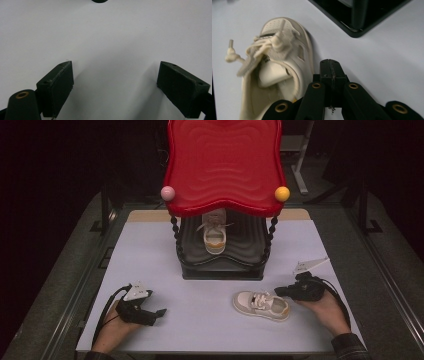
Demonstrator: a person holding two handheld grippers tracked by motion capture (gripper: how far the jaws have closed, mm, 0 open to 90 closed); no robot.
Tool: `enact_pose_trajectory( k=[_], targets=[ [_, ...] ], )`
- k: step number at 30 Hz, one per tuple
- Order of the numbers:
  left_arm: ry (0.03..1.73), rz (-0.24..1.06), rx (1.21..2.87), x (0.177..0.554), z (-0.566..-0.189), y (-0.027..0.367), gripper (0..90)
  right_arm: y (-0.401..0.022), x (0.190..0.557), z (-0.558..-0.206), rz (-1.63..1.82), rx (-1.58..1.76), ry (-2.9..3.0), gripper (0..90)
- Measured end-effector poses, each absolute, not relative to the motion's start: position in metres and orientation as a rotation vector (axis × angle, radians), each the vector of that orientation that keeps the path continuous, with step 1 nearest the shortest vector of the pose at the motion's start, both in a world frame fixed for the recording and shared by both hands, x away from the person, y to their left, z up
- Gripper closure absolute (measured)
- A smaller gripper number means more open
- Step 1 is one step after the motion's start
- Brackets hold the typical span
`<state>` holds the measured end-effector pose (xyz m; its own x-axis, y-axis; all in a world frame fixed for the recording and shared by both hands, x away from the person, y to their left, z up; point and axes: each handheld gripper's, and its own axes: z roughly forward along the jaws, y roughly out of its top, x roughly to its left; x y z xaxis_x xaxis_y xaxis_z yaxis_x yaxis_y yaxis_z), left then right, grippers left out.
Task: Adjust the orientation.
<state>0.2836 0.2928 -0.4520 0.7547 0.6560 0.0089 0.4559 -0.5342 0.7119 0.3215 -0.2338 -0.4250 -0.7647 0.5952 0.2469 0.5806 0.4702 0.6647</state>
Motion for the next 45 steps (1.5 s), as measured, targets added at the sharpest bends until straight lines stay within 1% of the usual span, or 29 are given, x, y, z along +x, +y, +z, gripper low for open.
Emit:
enact_pose_trajectory(
  k=[6, 11, 21, 33, 45],
  targets=[
    [0.829, 0.360, 2.227, 0.284, -0.452, 0.293, 13.1, -0.248, 0.309, -0.433, 1.127, 1.086, 2.685, 89.6],
    [0.828, 0.360, 2.227, 0.284, -0.452, 0.293, 13.1, -0.244, 0.300, -0.436, 1.073, 1.039, 2.719, 89.6],
    [0.828, 0.360, 2.227, 0.284, -0.452, 0.293, 13.1, -0.240, 0.279, -0.435, 1.077, 1.004, 2.766, 89.6],
    [0.829, 0.360, 2.226, 0.284, -0.452, 0.293, 13.1, -0.223, 0.246, -0.434, 1.097, 0.884, 2.852, 89.6],
    [0.830, 0.359, 2.226, 0.284, -0.452, 0.293, 13.1, -0.198, 0.234, -0.431, 1.126, 0.783, 2.913, 89.6]
  ],
)
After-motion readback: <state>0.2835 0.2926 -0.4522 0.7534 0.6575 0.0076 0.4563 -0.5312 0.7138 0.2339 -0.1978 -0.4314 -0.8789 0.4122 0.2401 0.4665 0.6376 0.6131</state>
